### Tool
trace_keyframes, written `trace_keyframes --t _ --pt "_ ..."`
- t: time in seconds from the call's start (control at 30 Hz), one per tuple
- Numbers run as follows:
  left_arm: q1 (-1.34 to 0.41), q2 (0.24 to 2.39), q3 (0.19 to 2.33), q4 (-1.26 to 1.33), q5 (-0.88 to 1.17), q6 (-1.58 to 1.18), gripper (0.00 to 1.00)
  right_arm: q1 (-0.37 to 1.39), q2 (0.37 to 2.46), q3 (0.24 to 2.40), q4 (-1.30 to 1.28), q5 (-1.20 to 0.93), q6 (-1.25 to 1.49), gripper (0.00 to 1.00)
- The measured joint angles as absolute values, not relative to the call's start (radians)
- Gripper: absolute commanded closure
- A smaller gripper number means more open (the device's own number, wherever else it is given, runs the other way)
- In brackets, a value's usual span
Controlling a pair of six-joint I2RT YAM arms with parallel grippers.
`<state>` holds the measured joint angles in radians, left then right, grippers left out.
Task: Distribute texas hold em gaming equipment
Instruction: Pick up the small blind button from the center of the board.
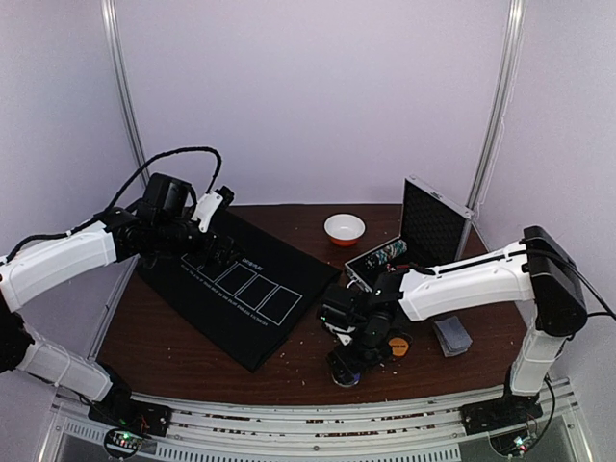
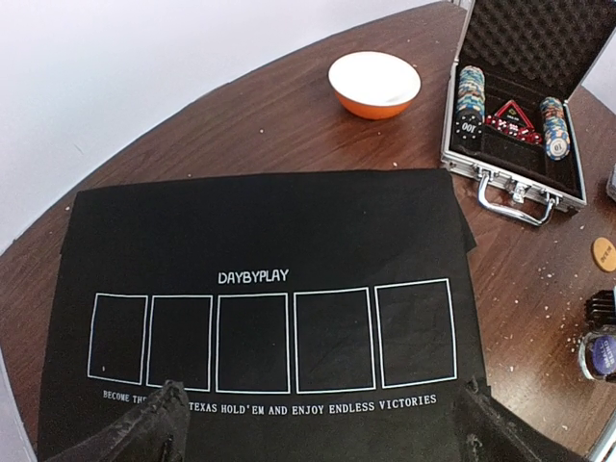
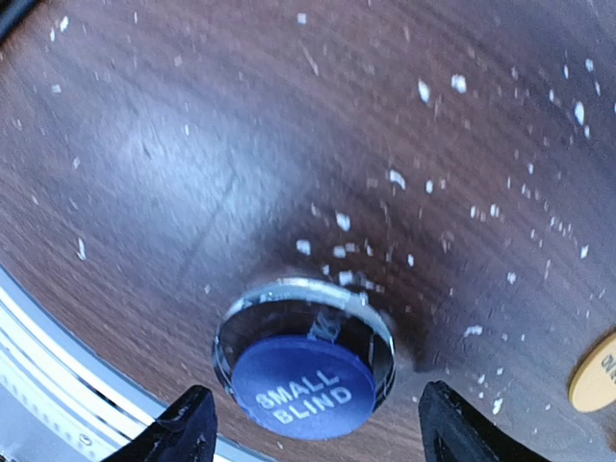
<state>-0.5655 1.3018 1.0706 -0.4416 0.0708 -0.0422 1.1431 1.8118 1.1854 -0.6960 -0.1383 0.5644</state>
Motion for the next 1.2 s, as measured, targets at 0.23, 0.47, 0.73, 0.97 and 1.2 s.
trace_keyframes --t 0.23,0.47,0.73,0.97,1.2 --pt "-0.566 1.302 1.071 -0.442 0.067 -0.042 0.02 1.126 1.814 1.185 -0.661 -0.143 0.564 0.29" --pt "-0.566 1.302 1.07 -0.442 0.064 -0.039 0.02 1.125 1.82 1.155 -0.648 -0.147 0.567 0.34" --pt "-0.566 1.302 1.069 -0.442 0.06 -0.035 0.02 1.122 1.815 1.139 -0.631 -0.178 0.579 0.51" --pt "-0.566 1.302 1.069 -0.442 0.058 -0.034 0.02 1.119 1.806 1.132 -0.628 -0.182 0.582 0.59" --pt "-0.566 1.302 1.069 -0.442 0.055 -0.033 0.02 1.104 1.78 1.108 -0.635 -0.169 0.584 0.62"
